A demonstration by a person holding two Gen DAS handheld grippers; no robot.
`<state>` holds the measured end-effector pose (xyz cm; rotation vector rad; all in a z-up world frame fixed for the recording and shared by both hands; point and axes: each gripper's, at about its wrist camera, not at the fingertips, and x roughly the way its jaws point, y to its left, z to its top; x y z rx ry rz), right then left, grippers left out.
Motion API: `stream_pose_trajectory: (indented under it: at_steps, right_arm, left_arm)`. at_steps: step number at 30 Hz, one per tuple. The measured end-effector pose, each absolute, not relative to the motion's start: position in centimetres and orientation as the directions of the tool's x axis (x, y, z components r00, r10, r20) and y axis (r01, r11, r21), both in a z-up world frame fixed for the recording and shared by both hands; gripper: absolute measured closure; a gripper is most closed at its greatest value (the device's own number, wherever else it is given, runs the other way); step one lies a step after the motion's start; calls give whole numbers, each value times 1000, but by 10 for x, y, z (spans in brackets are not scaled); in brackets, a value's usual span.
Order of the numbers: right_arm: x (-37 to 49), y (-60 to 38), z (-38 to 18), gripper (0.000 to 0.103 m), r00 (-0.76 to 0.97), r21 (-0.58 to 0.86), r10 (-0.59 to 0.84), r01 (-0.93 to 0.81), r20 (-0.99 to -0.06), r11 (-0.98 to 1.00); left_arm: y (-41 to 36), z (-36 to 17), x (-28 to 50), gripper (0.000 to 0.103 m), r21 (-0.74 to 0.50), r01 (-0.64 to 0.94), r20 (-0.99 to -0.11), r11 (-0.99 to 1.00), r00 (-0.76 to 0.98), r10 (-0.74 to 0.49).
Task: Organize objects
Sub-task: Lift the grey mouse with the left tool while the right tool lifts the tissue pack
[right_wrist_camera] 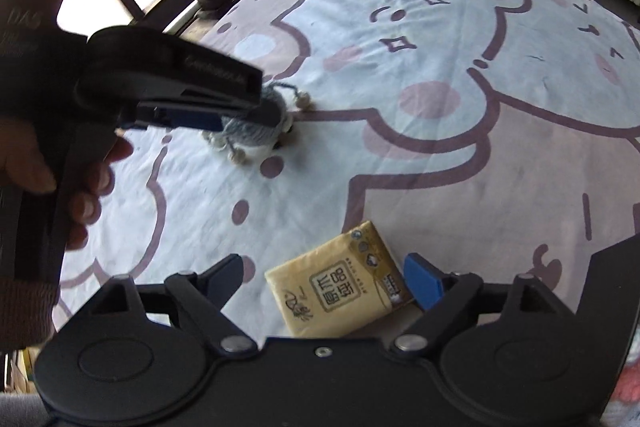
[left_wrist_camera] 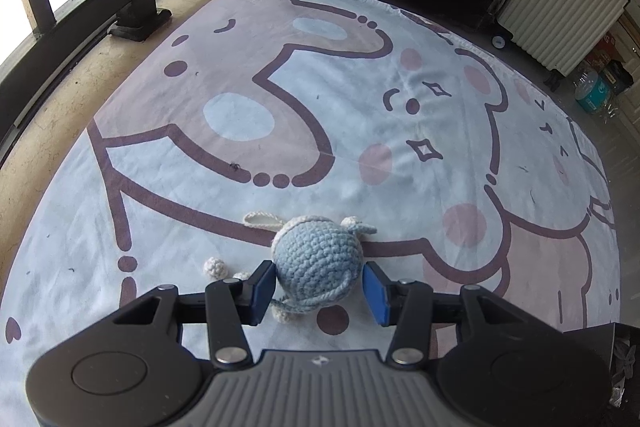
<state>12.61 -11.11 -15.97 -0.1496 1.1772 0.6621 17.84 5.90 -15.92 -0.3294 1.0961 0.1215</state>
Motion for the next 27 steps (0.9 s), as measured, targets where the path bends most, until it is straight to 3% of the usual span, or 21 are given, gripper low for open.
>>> stream_pose_trajectory:
  at_steps: [6,9,12,20,27]
  right_arm:
    - [108,-94,-162,14,199,150,357,-648,-913,747]
    - [107,-89,-165,15,215,114,329,-655,-920,747]
    - [106,-85,-169,28,239,47,274,-667,-931,743]
    - [101,-85,-166,30,278,-21,239,-692,-930,722]
    - [103,-97,-148,30,322,0,262,-631,-910,776]
  left_arm:
    - [48,-161,181,45,-175,-261,-889,949,457,-39]
    - [45,-162,183,47,-154,-256,-893,954,449,-24]
    - [44,-163,184,57,-117,-249,-903,961,430,2]
    - [44,-159,181,58,-121,-239,-909,963,416,-11]
    - [39,-143,176,59,-142,-216,-898,966,438,-34]
